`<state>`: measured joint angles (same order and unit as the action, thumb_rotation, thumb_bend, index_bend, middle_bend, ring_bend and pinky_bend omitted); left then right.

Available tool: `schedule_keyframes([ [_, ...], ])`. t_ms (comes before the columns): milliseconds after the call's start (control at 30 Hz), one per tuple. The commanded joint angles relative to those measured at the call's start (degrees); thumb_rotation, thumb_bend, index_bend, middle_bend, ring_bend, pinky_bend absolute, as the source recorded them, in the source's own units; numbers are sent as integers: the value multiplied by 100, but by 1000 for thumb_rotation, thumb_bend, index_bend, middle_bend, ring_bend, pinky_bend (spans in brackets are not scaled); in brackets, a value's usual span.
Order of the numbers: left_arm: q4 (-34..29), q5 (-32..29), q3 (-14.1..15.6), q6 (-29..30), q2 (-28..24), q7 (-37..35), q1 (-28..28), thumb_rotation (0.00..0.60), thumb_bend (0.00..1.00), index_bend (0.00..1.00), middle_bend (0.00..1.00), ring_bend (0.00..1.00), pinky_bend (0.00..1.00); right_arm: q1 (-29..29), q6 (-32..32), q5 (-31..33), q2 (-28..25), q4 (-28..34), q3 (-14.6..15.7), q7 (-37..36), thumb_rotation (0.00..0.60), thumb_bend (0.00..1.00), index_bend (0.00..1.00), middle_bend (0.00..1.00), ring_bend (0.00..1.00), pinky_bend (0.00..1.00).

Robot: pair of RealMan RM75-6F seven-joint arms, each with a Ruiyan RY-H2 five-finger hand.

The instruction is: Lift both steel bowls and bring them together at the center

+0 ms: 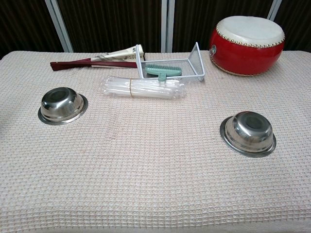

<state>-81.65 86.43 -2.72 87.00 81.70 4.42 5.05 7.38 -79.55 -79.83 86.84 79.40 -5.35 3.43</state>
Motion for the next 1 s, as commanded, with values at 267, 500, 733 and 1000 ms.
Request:
schedule_keyframes([
  [267, 35, -116, -128, -404, -144, -49, 266, 600, 0, 158, 166, 81, 201, 148, 389, 232, -187, 349, -43, 285, 600, 42, 0, 0, 0, 0],
  [500, -387, -444, -329, -2430, -1030, -108, 1399, 600, 0, 150, 98, 65, 194, 696, 1547, 1176, -685, 1265, -286, 1147, 600, 79, 0, 0, 0, 0],
  [733, 391, -473, -473, -3614, -684, -91, 2414, 600, 0, 136, 96, 64, 185, 1325, 2284, 2068, -586, 1471, -466, 1771, 600, 86, 0, 0, 0, 0],
  [1000, 873, -524, -437, -4000, -321, -465, 2815, 600, 0, 136, 96, 65, 179, 1693, 2366, 2484, -142, 1259, -383, 2215, 600, 100, 0, 0, 0, 0],
])
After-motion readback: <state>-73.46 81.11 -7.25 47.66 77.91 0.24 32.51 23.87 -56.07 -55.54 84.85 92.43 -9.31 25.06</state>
